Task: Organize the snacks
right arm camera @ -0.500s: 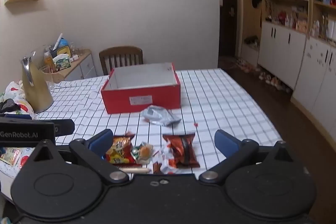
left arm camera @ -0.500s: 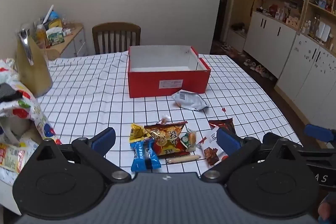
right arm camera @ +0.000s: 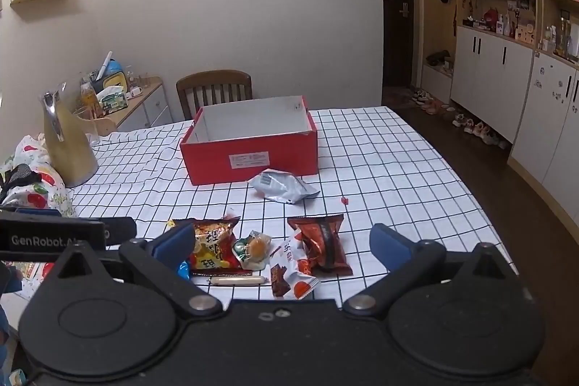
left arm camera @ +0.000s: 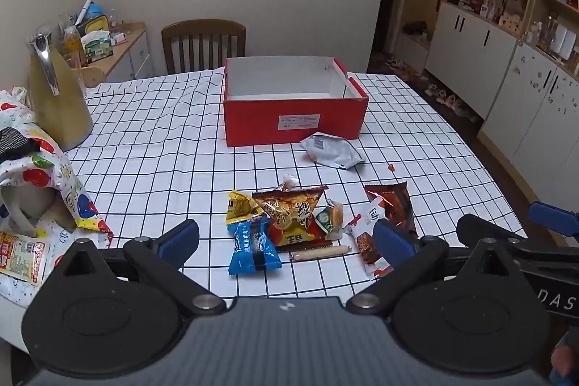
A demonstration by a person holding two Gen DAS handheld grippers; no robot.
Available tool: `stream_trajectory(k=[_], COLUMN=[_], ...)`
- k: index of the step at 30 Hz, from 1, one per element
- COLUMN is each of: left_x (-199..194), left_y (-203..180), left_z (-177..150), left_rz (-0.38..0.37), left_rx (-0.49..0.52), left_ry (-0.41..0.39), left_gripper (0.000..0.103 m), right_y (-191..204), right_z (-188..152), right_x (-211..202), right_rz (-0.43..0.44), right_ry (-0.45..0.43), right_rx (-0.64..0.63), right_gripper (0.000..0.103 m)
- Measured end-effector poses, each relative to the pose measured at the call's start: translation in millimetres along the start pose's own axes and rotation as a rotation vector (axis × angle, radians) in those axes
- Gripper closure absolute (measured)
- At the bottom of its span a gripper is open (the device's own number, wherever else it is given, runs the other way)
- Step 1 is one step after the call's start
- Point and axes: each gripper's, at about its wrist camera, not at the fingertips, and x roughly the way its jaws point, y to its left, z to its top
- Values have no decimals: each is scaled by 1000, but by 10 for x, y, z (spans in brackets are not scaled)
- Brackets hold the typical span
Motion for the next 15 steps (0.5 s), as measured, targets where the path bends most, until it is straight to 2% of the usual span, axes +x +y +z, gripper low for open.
stream_trajectory(k=[15], left_x=[36], left_y=[17], left_z=[-18], left_rz=[4], left_rx=[-19], left_ry=[22], left_gripper=[0], right_y=[17], right_z=[-2], right_x=[41], right_rz=[4], right_ry=[34], right_rx=[4], right_gripper=[0])
